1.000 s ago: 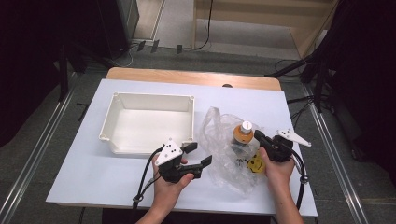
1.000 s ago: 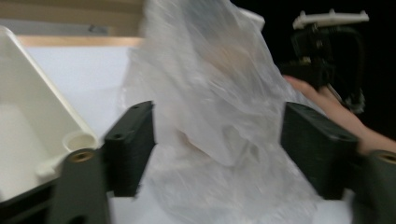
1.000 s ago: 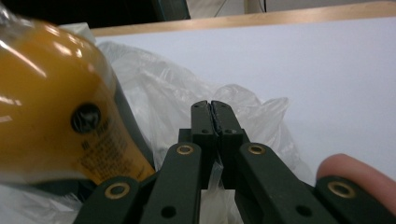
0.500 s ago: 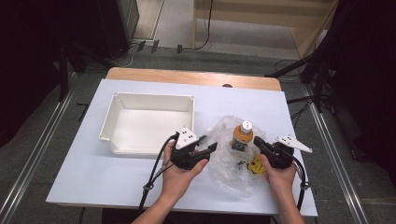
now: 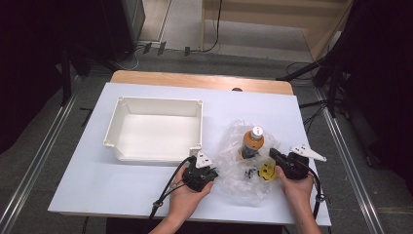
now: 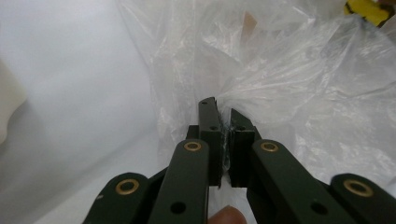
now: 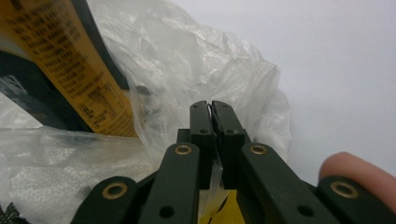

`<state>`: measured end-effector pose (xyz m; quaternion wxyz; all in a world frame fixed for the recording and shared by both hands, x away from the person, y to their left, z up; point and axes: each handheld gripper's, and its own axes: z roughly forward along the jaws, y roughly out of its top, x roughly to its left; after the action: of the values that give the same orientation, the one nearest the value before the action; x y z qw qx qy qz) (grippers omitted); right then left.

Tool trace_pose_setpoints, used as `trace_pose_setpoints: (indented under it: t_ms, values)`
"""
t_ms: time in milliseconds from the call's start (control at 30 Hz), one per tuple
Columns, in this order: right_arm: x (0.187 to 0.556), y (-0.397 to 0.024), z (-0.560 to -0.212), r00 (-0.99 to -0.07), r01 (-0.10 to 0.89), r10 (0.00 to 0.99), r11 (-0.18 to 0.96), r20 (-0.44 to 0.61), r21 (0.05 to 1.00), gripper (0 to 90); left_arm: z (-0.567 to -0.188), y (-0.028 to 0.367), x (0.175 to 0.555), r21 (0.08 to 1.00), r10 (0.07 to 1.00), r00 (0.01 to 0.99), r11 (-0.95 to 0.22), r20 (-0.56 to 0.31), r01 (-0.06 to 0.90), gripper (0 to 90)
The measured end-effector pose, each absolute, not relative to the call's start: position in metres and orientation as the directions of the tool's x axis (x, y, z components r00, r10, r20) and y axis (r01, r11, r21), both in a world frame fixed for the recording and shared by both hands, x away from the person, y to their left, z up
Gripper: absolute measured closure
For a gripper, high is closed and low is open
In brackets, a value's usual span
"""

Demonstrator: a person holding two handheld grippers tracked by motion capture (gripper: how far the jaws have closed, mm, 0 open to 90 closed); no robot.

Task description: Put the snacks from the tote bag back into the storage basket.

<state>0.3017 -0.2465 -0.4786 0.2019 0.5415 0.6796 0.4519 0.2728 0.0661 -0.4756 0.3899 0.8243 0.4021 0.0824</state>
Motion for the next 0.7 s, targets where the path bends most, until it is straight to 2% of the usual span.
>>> trace_pose_setpoints:
  t_ms: [33,67,167,267,367,567,600,633,667,700]
  values:
    - [0.3,-0.247,-0.477,-0.342,0.541,0.912,-0.005,0.226,0.841,84.8,-0.476,0.066,0.272,0.707,0.727,0.664,-0.376,-0.177,0.6,88.0]
    - [0.294,-0.248,-0.473,-0.368,0.488,0.898,-0.035,0.242,0.872,77.5,-0.477,0.065,0.271,0.712,0.732,0.661,-0.375,-0.166,0.593,87.9]
    - [0.282,-0.247,-0.459,-0.429,0.378,0.874,-0.056,0.228,0.924,73.5,-0.477,0.065,0.271,0.716,0.731,0.661,-0.37,-0.169,0.592,87.8]
    - [0.272,-0.243,-0.447,-0.47,0.344,0.85,-0.07,0.236,0.936,72.4,-0.477,0.066,0.272,0.713,0.729,0.659,-0.362,-0.185,0.601,87.7]
    - [0.268,-0.233,-0.448,-0.489,0.379,0.846,-0.016,0.215,0.925,73.7,-0.476,0.066,0.27,0.727,0.725,0.667,-0.361,-0.174,0.583,84.2]
    - [0.277,-0.223,-0.467,-0.465,0.497,0.852,0.027,0.24,0.868,81.0,-0.469,0.069,0.267,0.787,0.729,0.664,-0.306,-0.168,0.535,59.4]
    - [0.279,-0.221,-0.47,-0.458,0.522,0.855,0.037,0.243,0.852,81.7,-0.465,0.069,0.265,0.807,0.732,0.66,-0.283,-0.167,0.519,59.4]
    - [0.282,-0.216,-0.475,-0.453,0.555,0.859,0.061,0.24,0.829,84.8,-0.458,0.07,0.262,0.837,0.727,0.671,-0.273,-0.143,0.474,52.8]
    - [0.282,-0.216,-0.475,-0.453,0.555,0.859,0.061,0.24,0.829,84.8,-0.458,0.07,0.262,0.837,0.727,0.671,-0.273,-0.143,0.474,52.2]
    - [0.283,-0.212,-0.478,-0.442,0.578,0.873,0.101,0.206,0.81,87.9,-0.45,0.069,0.258,0.867,0.724,0.683,-0.279,-0.092,0.413,51.1]
